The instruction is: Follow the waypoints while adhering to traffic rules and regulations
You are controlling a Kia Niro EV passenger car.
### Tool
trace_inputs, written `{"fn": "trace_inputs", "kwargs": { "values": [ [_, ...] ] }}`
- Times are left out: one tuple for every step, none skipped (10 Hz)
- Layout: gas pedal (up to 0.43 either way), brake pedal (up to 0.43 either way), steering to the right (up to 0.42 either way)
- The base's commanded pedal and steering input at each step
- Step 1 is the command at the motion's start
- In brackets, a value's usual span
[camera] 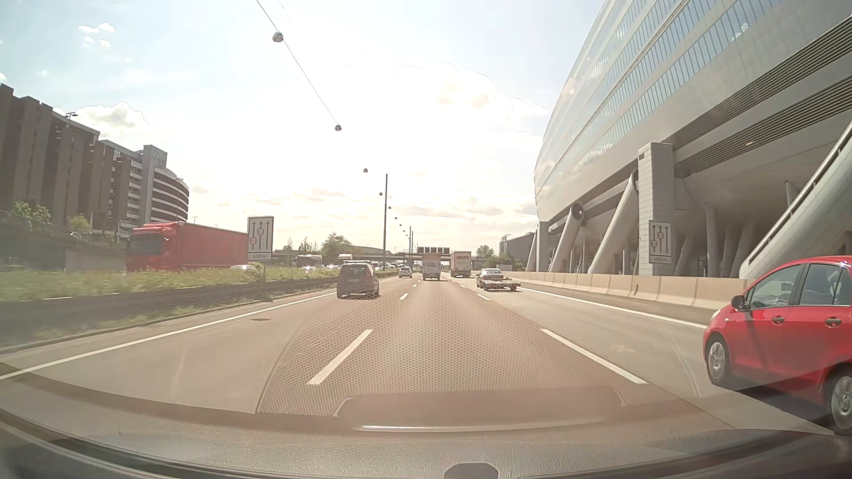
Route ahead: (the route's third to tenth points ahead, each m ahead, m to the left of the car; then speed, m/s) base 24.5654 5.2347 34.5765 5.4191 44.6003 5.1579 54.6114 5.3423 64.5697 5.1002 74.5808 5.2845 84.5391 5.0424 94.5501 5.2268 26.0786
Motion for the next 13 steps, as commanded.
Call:
{"fn": "trace_inputs", "kwargs": {
  "values": [
    [0.028, 0.000, 0.002],
    [0.039, 0.000, 0.003],
    [0.059, 0.000, 0.003],
    [0.059, 0.000, 0.003],
    [0.079, 0.000, 0.003],
    [0.079, 0.000, 0.003],
    [0.087, 0.000, 0.003],
    [0.118, 0.000, 0.003],
    [0.150, 0.000, 0.002],
    [0.150, 0.000, 0.002],
    [0.150, 0.000, 0.000],
    [0.150, 0.000, 0.000],
    [0.150, 0.000, -0.001]
  ]
}}
